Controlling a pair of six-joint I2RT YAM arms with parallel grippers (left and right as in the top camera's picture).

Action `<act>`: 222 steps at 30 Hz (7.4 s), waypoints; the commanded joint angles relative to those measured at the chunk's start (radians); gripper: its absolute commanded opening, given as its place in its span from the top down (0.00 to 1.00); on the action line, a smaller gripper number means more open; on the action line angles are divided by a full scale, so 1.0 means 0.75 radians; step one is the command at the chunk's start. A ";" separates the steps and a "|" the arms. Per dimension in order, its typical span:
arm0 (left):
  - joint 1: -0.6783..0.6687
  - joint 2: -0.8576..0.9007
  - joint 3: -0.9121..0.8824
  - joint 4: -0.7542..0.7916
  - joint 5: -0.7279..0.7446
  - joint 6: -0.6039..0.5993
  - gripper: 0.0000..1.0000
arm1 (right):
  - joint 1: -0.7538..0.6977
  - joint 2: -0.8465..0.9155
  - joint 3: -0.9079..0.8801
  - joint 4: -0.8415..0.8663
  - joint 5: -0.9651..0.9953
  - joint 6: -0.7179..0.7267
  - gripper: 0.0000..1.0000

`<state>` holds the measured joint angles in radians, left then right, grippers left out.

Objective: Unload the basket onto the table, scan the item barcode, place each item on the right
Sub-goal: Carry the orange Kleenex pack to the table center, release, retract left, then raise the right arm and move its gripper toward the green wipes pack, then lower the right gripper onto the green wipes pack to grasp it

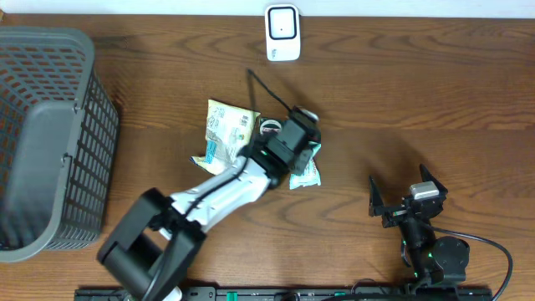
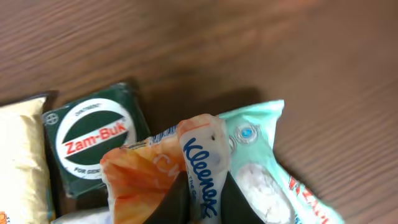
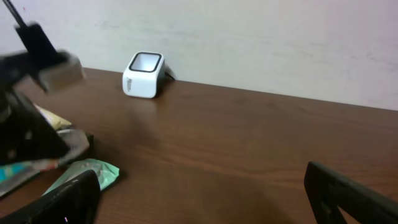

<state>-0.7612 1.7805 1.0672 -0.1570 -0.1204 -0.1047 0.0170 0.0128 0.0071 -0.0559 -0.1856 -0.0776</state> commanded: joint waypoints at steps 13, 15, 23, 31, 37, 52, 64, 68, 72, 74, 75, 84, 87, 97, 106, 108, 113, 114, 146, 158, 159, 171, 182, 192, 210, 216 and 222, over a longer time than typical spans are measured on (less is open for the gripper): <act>-0.041 0.017 -0.001 -0.226 0.031 0.141 0.93 | -0.013 -0.002 -0.002 -0.006 0.000 0.007 0.01; -0.043 0.017 -0.001 -0.202 0.064 0.097 0.91 | -0.013 -0.002 -0.002 -0.006 0.000 0.007 0.01; -0.043 -0.102 0.002 -0.200 0.067 -0.100 0.01 | -0.013 -0.002 -0.002 -0.006 0.000 0.007 0.01; 0.011 -0.378 0.002 -0.285 0.067 -0.210 0.00 | -0.013 -0.002 -0.002 -0.006 0.000 0.007 0.01; 0.157 -0.592 0.002 -0.472 0.071 -0.223 0.00 | -0.013 -0.002 -0.002 -0.006 0.000 0.007 0.01; 0.745 -0.693 0.002 -0.787 0.127 -0.222 0.03 | -0.013 -0.002 -0.002 -0.006 0.000 0.007 0.01; 1.135 -0.673 0.002 -0.750 0.287 -0.197 0.02 | -0.013 -0.002 -0.002 0.155 -0.092 -0.032 0.01; 1.172 -0.673 0.002 -0.742 0.286 -0.197 0.02 | -0.013 0.010 -0.001 0.158 -0.182 0.048 0.01; 1.172 -0.673 0.001 -0.748 0.286 -0.197 0.02 | -0.013 0.064 0.038 0.166 -0.221 0.087 0.01; 1.172 -0.673 0.001 -0.748 0.286 -0.197 0.02 | -0.013 0.114 0.093 0.165 -0.225 0.086 0.01; 1.172 -0.673 0.001 -0.747 0.286 -0.197 0.02 | -0.013 0.154 0.135 0.165 -0.225 0.080 0.01; 1.172 -0.673 0.001 -0.747 0.286 -0.213 0.02 | -0.013 0.718 0.611 0.049 -0.405 0.012 0.01; 1.172 -0.673 0.001 -0.747 0.286 -0.213 0.02 | -0.013 0.934 0.802 -0.099 -0.488 0.012 0.01; 1.172 -0.673 0.001 -0.747 0.286 -0.213 0.02 | 0.048 1.511 1.359 -0.740 -0.567 -0.154 0.01; 1.172 -0.673 0.001 -0.747 0.286 -0.213 0.03 | 0.139 1.763 1.559 -0.967 -0.486 -0.238 0.01; 1.172 -0.673 0.001 -0.747 0.286 -0.213 0.02 | 0.139 1.778 1.559 -0.962 -0.455 -0.231 0.01; 1.172 -0.673 0.001 -0.747 0.286 -0.213 0.02 | 0.140 1.790 1.558 -0.899 -0.623 -0.108 0.01; 1.172 -0.673 0.001 -0.747 0.286 -0.213 0.02 | 0.140 1.795 1.558 -0.885 -0.641 -0.107 0.01; 1.172 -0.673 0.001 -0.747 0.286 -0.213 0.02 | 0.233 2.220 1.920 -1.377 -0.083 0.133 0.02; 1.172 -0.673 0.001 -0.747 0.286 -0.213 0.02 | 0.233 2.425 1.920 -1.355 -0.165 0.133 0.09; 1.172 -0.673 0.001 -0.747 0.286 -0.213 0.03 | 0.233 2.427 1.920 -1.342 -0.176 0.134 0.14; 1.172 -0.673 0.001 -0.747 0.286 -0.213 0.02 | 0.233 2.430 1.883 -1.321 -0.219 0.133 0.13; 1.172 -0.673 0.001 -0.747 0.286 -0.213 0.02 | 0.256 2.430 1.870 -1.315 -0.220 0.134 0.10; 1.172 -0.673 0.001 -0.747 0.286 -0.213 0.02 | 0.259 2.430 1.870 -1.310 -0.220 0.134 0.09; 1.172 -0.673 0.001 -0.747 0.286 -0.213 0.02 | 0.263 2.430 1.867 -1.297 -0.255 0.177 0.19; 1.172 -0.673 0.001 -0.747 0.286 -0.213 0.03 | 0.298 2.430 1.814 -1.252 -0.261 0.177 0.23; 1.172 -0.673 0.001 -0.747 0.286 -0.213 0.02 | 0.360 2.430 1.701 -1.155 -0.290 0.177 0.27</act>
<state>0.1143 1.2716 1.0672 -0.7151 0.0921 -0.2626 0.2565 1.8351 1.3266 -0.9482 -0.3733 0.0460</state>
